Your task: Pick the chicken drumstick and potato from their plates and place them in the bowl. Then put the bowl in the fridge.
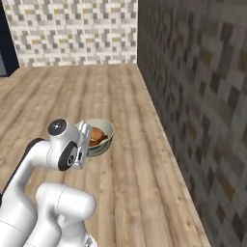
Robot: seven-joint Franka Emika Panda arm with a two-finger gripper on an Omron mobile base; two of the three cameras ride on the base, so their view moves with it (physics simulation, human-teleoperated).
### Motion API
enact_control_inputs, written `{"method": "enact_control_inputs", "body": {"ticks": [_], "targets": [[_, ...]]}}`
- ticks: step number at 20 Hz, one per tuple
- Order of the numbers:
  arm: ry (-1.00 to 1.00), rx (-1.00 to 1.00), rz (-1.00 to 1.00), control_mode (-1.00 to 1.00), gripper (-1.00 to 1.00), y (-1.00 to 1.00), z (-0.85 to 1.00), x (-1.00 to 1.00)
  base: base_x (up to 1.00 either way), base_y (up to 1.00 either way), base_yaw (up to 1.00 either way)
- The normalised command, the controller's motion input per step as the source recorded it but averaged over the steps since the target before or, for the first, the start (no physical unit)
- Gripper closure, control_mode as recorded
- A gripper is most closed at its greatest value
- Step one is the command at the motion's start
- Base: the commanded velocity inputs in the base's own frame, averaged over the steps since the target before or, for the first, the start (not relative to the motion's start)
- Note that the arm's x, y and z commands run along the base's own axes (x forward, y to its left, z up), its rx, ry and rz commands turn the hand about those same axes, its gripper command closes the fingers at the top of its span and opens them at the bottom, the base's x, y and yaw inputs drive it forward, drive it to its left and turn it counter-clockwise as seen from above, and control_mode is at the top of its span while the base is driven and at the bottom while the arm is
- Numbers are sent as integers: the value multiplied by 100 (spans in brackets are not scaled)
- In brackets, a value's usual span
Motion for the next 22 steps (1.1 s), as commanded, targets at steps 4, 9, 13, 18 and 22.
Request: {"method": "enact_control_inputs", "body": {"ticks": [4,9,13,18,22], "targets": [[0,0,0,100,100,0,0,0,94,0,18],[0,0,0,100,100,0,0,0,94,0,26],[0,0,0,100,100,0,0,0,94,0,27],[0,0,0,100,100,0,0,0,94,0,27],[0,0,0,100,100,0,0,0,94,0,28]]}}
